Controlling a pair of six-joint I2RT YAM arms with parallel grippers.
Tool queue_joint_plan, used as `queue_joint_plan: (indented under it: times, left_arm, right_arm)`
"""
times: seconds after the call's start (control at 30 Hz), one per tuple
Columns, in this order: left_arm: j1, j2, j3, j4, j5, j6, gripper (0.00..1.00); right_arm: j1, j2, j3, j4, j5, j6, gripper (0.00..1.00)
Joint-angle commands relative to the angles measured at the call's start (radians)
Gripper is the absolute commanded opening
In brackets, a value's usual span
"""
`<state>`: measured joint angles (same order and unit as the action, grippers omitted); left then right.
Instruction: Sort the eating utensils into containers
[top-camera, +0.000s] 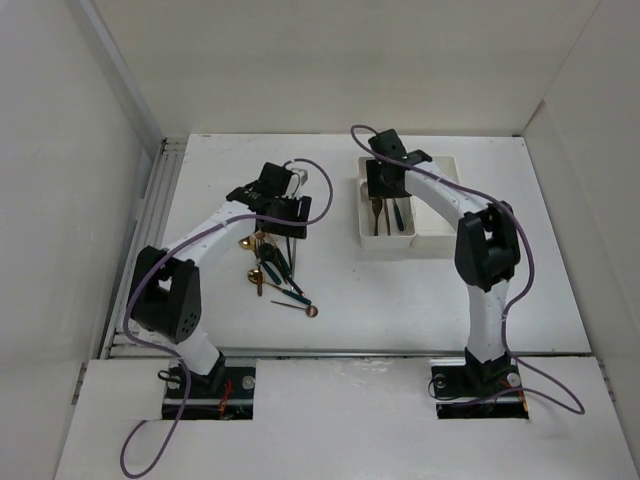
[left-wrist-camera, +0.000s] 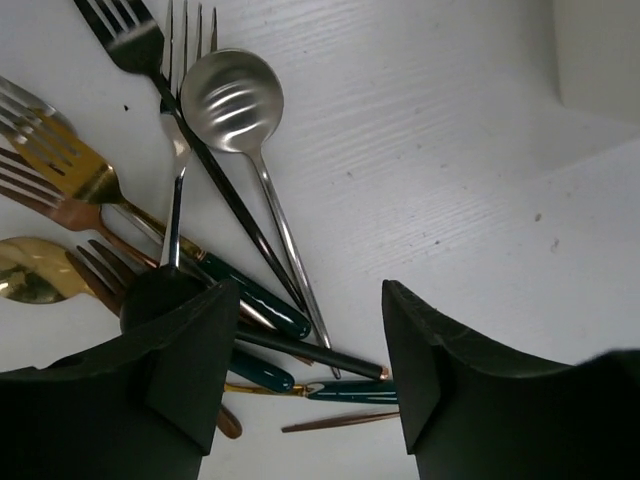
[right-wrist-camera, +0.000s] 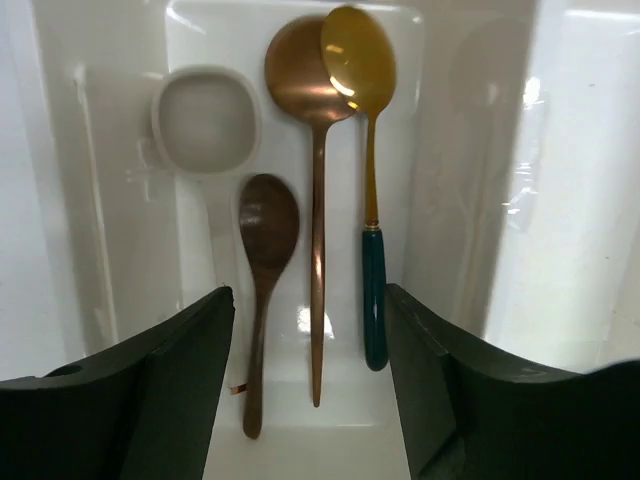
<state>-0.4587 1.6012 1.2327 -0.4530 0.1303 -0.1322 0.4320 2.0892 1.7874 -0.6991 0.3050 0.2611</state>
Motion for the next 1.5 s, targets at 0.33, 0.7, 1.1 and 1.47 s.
queue_joint_plan:
  times: [0.33, 0.7, 1.1, 1.47]
  left_arm:
    - [-0.038, 0.207, 0.117, -0.041, -0.054, 0.008, 0.36]
    - [-0.047, 0.266, 0.117, -0.021, -0.158, 0.008, 0.33]
    - [-0.047, 0.347, 0.116, -0.030, -0.058, 0.019, 0.19]
    - [-0.047, 0.404, 0.148, -0.041, -0.069, 0.028, 0.00]
  right_arm:
    - [-0.009, -0.336, -0.052, 0.039, 0.002, 0.036, 0.69]
    - [-0.009, -0.445, -0.158, 0.039, 0.002, 0.066, 0.70]
    - [-0.009, -0.495, -0.187, 0.029, 0.055, 0.066, 0.71]
    - [-0.018, -0.534, -0.197, 0.010, 0.074, 0.066, 0.71]
